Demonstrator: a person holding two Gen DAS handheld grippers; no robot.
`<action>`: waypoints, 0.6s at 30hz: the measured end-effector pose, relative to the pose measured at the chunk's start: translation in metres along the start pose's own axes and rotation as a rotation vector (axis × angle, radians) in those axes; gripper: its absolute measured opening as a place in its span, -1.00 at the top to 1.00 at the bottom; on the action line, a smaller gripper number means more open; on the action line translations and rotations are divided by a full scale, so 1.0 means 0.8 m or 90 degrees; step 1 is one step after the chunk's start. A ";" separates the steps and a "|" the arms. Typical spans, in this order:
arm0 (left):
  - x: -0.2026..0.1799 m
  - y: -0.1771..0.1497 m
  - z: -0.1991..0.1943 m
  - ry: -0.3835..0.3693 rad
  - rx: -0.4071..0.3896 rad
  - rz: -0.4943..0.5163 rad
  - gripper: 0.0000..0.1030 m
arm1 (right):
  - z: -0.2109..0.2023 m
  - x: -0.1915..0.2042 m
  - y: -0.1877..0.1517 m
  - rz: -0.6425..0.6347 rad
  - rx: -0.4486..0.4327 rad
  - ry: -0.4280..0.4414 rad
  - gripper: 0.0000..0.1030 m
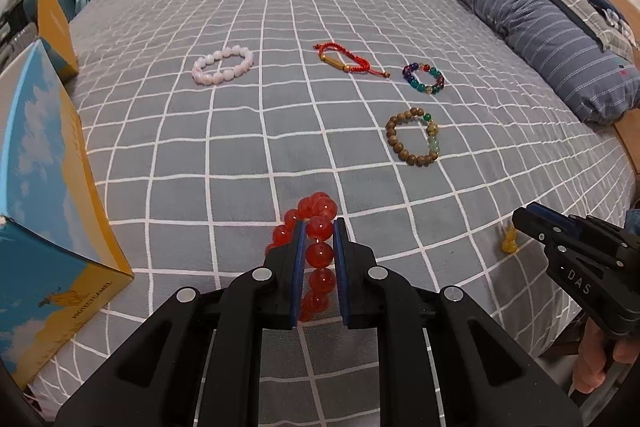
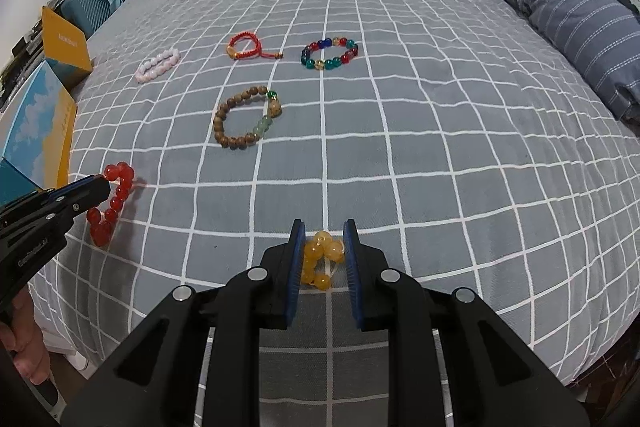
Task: Organize jewelry
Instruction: 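Grasp the red bead bracelet with left tool while right tool grasps amber earrings, then lift both held items and carry them toward the white box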
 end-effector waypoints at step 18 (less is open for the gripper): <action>0.003 0.025 -0.031 0.006 -0.021 -0.002 0.75 | -0.031 0.006 0.035 -0.001 -0.041 -0.003 0.99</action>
Point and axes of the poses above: each gripper's, at about its wrist camera, not at the fingertips, and z roughly the way its jaws point, x to its left, y to its top, the point moved 2 cm from there along z, roughly the way its jaws point
